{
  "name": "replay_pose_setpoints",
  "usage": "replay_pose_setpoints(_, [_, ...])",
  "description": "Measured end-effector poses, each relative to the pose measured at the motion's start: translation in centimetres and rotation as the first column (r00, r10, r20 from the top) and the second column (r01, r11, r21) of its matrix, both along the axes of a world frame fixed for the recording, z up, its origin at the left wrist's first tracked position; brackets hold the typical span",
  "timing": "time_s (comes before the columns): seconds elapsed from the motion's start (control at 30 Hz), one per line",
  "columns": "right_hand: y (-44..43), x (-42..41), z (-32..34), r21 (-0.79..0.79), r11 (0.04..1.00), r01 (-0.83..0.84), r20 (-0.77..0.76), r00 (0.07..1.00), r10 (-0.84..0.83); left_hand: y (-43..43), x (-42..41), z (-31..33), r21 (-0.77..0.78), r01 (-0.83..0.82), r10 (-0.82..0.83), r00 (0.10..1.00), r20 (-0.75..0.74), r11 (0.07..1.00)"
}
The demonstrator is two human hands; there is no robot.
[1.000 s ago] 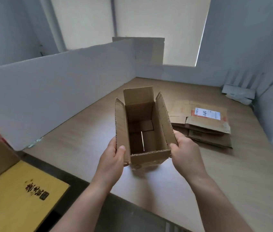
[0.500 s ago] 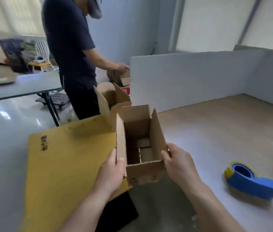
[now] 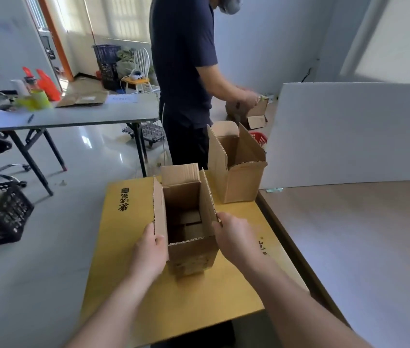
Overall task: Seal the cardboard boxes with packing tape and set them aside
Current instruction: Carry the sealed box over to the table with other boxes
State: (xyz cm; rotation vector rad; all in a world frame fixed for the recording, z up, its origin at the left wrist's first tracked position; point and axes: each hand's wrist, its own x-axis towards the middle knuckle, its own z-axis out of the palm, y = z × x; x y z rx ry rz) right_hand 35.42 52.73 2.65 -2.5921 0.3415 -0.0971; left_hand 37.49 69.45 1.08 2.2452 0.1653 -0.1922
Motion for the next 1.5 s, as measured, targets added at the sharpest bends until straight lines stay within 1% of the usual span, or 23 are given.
replay_pose_setpoints(0.1, [-0.7,4.2,-1.7,0.008,0.996,-0.085,-0.067,0.994,0.085,-0.9,3.5,-1.3,0.075,-0.045,0.048,0.998,-0.029,0.996])
replay_pose_setpoints(0.17, [-1.5,7.0,-2.3,-0.056,0.989,-0.134,-0.044,0.990,0.131,-1.7,6.0,-1.7,0.108,-0.081,0.085,0.996,-0.038,0.991])
replay_pose_setpoints(0.23, [-2.5,9.7,-2.2,-0.159,0.976,-0.147,0.073,0.984,0.160,-2.9,8.5,-1.6,0.138,-0.098,0.105,0.994,-0.043,0.986])
replay_pose_setpoints(0.27, [-3.2,10.9,-2.1,-0.200,0.971,-0.129,0.172,0.971,0.165,-3.5,9.8,-1.6,0.145,-0.105,0.113,0.993,-0.045,0.984])
replay_pose_setpoints(0.37, [-5.4,14.9,-1.3,-0.310,0.951,-0.008,0.432,0.889,0.149,-5.3,13.7,-1.2,0.156,-0.124,0.131,0.991,-0.039,0.980])
replay_pose_setpoints(0.4, [-6.2,16.1,-0.9,-0.319,0.948,0.025,0.457,0.880,0.130,-5.8,14.9,-1.1,0.159,-0.128,0.136,0.990,-0.035,0.979])
replay_pose_setpoints(0.43, [-7.0,17.4,-0.3,-0.326,0.944,0.040,0.427,0.898,0.109,-6.3,16.2,-1.0,0.161,-0.131,0.138,0.990,-0.034,0.978])
replay_pose_setpoints(0.47, [-7.8,18.5,0.2,-0.320,0.947,0.034,0.362,0.928,0.089,-6.6,17.3,-0.9,0.164,-0.128,0.136,0.990,-0.037,0.978])
replay_pose_setpoints(0.53, [-9.0,20.5,1.2,-0.247,0.969,-0.020,0.173,0.983,0.064,-7.2,19.6,-0.9,0.168,-0.117,0.125,0.991,-0.042,0.979])
replay_pose_setpoints(0.6, [-9.7,22.0,1.7,-0.162,0.986,-0.046,0.041,0.998,0.053,-7.6,21.4,-1.1,0.150,-0.112,0.122,0.991,-0.060,0.982])
replay_pose_setpoints(0.63, [-9.7,22.3,1.8,-0.150,0.987,-0.051,0.009,0.999,0.053,-7.9,22.2,-1.0,0.135,-0.102,0.112,0.991,-0.072,0.986])
replay_pose_setpoints(0.7, [-9.5,22.7,1.8,-0.172,0.983,-0.059,-0.018,0.998,0.057,-8.6,23.2,-0.6,0.110,-0.060,0.068,0.995,-0.076,0.992])
replay_pose_setpoints(0.83, [-8.5,23.1,1.8,-0.216,0.975,-0.050,-0.024,0.999,0.045,-9.6,24.6,0.2,0.088,0.046,-0.038,0.995,-0.089,0.995])
replay_pose_setpoints(0.93, [-8.1,23.1,1.6,-0.226,0.974,-0.032,-0.040,0.999,0.023,-9.6,25.1,0.3,0.086,0.099,-0.090,0.990,-0.110,0.991])
replay_pose_setpoints(1.03, [-7.9,23.0,1.7,-0.260,0.965,-0.013,-0.073,0.997,-0.007,-9.2,24.9,1.0,0.050,0.191,-0.183,0.974,-0.133,0.980])
replay_pose_setpoints(1.13, [-7.6,22.4,1.7,-0.259,0.964,0.054,-0.026,0.998,-0.063,-8.4,25.2,1.1,0.036,0.238,-0.231,0.962,-0.145,0.971])
replay_pose_setpoints(1.17, [-7.5,22.0,1.9,-0.264,0.961,0.084,0.010,0.996,-0.084,-8.3,25.3,1.0,0.038,0.236,-0.230,0.966,-0.115,0.971])
replay_pose_setpoints(1.2, [-7.5,21.4,2.0,-0.269,0.956,0.116,0.053,0.993,-0.105,-8.2,25.2,1.1,0.057,0.228,-0.225,0.973,-0.055,0.972])
replay_pose_setpoints(1.27, [-7.5,19.8,2.4,-0.281,0.943,0.180,0.169,0.976,-0.137,-8.2,24.8,1.6,0.148,0.217,-0.237,0.962,0.136,0.965])
replay_pose_setpoints(1.33, [-7.9,18.0,2.6,-0.292,0.930,0.223,0.260,0.954,-0.147,-8.8,23.8,2.3,0.200,0.225,-0.283,0.896,0.341,0.954])
replay_pose_setpoints(1.37, [-8.3,17.0,2.7,-0.296,0.924,0.242,0.283,0.946,-0.157,-9.4,23.1,2.6,0.201,0.255,-0.318,0.854,0.411,0.946])
replay_pose_setpoints(1.4, [-8.8,15.9,2.5,-0.303,0.916,0.263,0.300,0.939,-0.170,-10.0,22.2,2.7,0.194,0.297,-0.354,0.819,0.452,0.935])
replay_pose_setpoints(1.5, [-10.2,11.7,2.0,-0.362,0.864,0.351,0.353,0.909,-0.221,-12.2,18.4,2.7,0.169,0.412,-0.440,0.758,0.482,0.895])
